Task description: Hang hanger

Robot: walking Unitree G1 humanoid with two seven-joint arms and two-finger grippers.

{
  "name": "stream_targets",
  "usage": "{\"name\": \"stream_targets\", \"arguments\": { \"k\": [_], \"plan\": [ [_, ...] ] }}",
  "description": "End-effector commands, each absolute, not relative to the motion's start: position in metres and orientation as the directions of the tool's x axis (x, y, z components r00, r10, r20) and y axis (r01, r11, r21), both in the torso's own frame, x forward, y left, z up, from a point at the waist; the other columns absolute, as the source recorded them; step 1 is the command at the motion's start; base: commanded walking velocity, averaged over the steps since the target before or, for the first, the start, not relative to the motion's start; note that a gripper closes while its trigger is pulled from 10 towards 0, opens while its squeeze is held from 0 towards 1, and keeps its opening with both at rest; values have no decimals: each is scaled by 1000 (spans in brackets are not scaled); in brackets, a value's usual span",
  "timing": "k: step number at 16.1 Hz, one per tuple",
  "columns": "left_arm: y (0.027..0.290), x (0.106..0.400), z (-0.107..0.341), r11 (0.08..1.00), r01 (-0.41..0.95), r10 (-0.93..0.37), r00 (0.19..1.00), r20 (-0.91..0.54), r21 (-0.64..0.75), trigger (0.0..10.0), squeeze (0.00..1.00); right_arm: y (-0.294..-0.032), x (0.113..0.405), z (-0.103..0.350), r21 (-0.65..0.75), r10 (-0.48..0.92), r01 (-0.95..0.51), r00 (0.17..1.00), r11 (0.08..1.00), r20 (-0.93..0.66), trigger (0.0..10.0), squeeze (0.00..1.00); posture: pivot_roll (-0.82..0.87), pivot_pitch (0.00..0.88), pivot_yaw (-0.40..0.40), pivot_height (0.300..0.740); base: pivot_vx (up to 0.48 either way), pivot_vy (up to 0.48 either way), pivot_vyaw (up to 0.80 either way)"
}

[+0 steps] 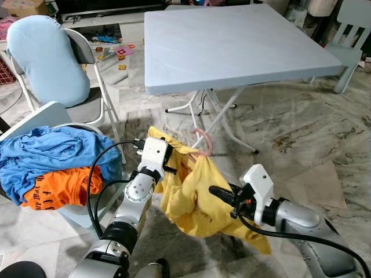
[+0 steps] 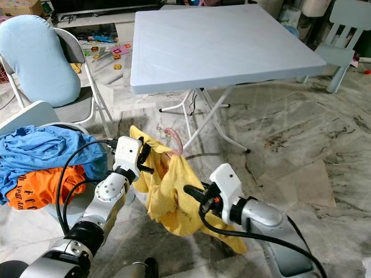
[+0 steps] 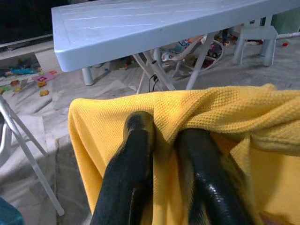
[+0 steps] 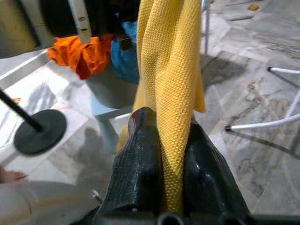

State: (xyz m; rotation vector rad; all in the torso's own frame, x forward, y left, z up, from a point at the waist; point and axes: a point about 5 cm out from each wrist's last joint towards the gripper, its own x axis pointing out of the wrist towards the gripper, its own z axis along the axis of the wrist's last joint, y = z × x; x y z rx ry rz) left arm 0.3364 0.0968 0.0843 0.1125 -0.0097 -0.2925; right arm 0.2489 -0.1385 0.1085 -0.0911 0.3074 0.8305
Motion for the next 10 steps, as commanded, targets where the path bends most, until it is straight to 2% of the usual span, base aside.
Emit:
{"name": "stream_targets", "arguments": {
  "k": [1, 2, 3, 4, 6, 10],
  "plan": [
    [97, 340, 90, 953, 289, -291, 957, 5, 95, 0, 0, -137, 257, 121, -3, 689, -709, 686, 705, -234, 10000, 0, -60, 122, 73, 740, 0, 0, 0],
    [95, 340, 91, 952, 290, -292, 956, 8, 96, 0, 0, -137, 259, 123, -20, 682, -703, 696, 711, -224, 10000, 0, -60, 122, 73, 740, 0, 0, 0],
    [94, 340, 92, 952, 292, -294, 956, 15, 92, 0, 0, -142, 268, 125, -64, 624, -647, 754, 760, -204, 10000, 0, -52, 118, 67, 740, 0, 0, 0],
    [94, 340, 93, 954, 287, -290, 957, 18, 89, 0, 0, -146, 274, 127, -61, 601, -621, 775, 781, -197, 10000, 0, -44, 116, 62, 740, 0, 0, 0],
    [97, 339, 90, 963, 266, -266, 964, 6, 55, 0, 0, -148, 277, 128, -71, 607, -630, 768, 773, -203, 10000, 0, -39, 114, 55, 740, 0, 0, 0],
    [112, 339, 85, 971, 227, -226, 974, -18, 78, 0, 0, -157, 282, 131, -103, 584, -607, 790, 788, -188, 10000, 0, -41, 109, 54, 740, 0, 0, 0]
  ]
}}
